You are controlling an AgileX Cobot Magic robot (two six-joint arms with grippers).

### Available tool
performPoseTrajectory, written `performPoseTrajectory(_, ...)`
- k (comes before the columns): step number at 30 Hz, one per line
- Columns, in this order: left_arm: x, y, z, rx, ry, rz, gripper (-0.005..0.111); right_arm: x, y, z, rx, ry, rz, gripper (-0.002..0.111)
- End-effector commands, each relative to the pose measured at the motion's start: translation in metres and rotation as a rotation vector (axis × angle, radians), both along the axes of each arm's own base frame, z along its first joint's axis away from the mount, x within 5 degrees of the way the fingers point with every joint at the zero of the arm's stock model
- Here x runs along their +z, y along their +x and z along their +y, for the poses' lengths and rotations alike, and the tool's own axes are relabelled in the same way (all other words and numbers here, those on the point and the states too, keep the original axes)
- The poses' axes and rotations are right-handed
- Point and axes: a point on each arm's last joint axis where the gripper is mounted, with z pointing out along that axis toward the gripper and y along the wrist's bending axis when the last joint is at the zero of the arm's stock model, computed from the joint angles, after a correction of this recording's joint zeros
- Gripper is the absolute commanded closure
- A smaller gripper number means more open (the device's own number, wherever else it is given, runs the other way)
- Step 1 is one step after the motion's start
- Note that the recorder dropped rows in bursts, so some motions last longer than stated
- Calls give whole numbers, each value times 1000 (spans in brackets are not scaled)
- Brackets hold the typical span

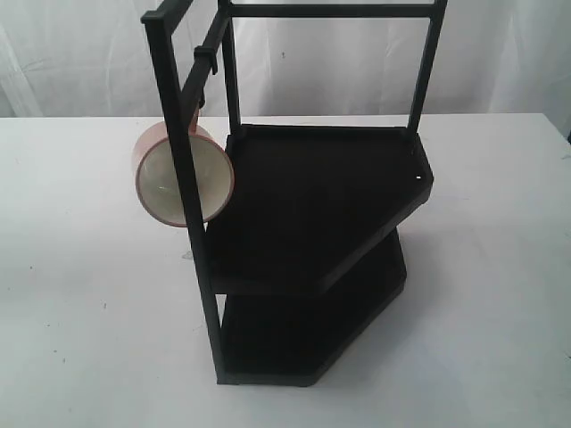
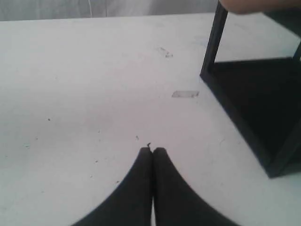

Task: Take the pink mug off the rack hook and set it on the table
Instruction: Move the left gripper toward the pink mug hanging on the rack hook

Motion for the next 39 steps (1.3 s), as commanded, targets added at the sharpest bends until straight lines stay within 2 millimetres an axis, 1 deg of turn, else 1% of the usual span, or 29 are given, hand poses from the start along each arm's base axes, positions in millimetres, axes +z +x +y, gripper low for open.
performPoseTrajectory(1, 9, 2, -2, 64, -400, -19, 107, -1, 0, 0, -9, 25, 5, 108)
performPoseTrajectory(2, 11, 2, -2, 79, -490, -21, 107, -1, 0, 0, -9, 25, 5, 108)
performPoseTrajectory(4, 16, 3, 0, 99, -567, -56, 107, -1, 0, 0, -9, 25, 5, 108)
performPoseTrajectory(9, 26, 4, 5, 125, -606, -176, 107, -1, 0, 0, -9, 25, 5, 108)
performPoseTrajectory(10, 29, 4, 6, 135, -657, -198, 107, -1, 0, 0, -9, 25, 5, 108)
performPoseTrajectory(11, 30, 4, 7, 143, -758, -183, 107, -1, 0, 0, -9, 25, 5, 108)
performPoseTrajectory(12, 35, 3, 6, 141, -860, -166, 107, -1, 0, 0, -9, 25, 5, 108)
performPoseTrajectory(13, 45, 1, 6, 125, -887, -170, 107, -1, 0, 0, -9, 25, 5, 108)
performPoseTrajectory(16, 84, -8, 7, 60, -756, -301, 107, -1, 0, 0, -9, 25, 5, 108)
performPoseTrajectory(18, 118, -20, 7, -15, -707, -444, 107, -1, 0, 0, -9, 25, 5, 108)
performPoseTrajectory(21, 162, -42, 5, -152, -589, -625, 107, -1, 0, 0, -9, 26, 6, 108)
performPoseTrajectory(22, 174, -46, 3, -183, -591, -636, 107, -1, 0, 0, -9, 26, 6, 108)
performPoseTrajectory(24, 190, -45, -4, -237, -467, -637, 107, -1, 0, 0, -9, 26, 6, 108)
performPoseTrajectory(25, 194, -41, -8, -255, -358, -623, 107, -1, 0, 0, -9, 26, 6, 108)
performPoseTrajectory(26, 198, -37, -13, -290, -304, -609, 107, -1, 0, 0, -9, 26, 6, 108)
performPoseTrajectory(29, 195, -11, -24, -333, -267, -495, 107, -1, 0, 0, -9, 26, 6, 108)
performPoseTrajectory(31, 191, 3, -29, -335, -230, -444, 106, -1, 0, 0, -9, 26, 6, 108)
performPoseTrajectory(32, 188, 14, -32, -334, -203, -407, 105, -1, 0, 0, -9, 26, 6, 108)
performPoseTrajectory(34, 183, 29, -35, -329, -171, -355, 97, -1, 0, 0, -9, 26, 6, 108)
performPoseTrajectory(35, 180, 37, -36, -324, -148, -334, 89, -1, 0, 0, -9, 26, 6, 108)
performPoseTrajectory(38, 173, 53, -38, -298, -129, -275, 72, -1, 0, 0, -9, 26, 6, 108)
performPoseTrajectory(39, 172, 56, -38, -284, -139, -263, 70, -1, 0, 0, -9, 26, 6, 108)
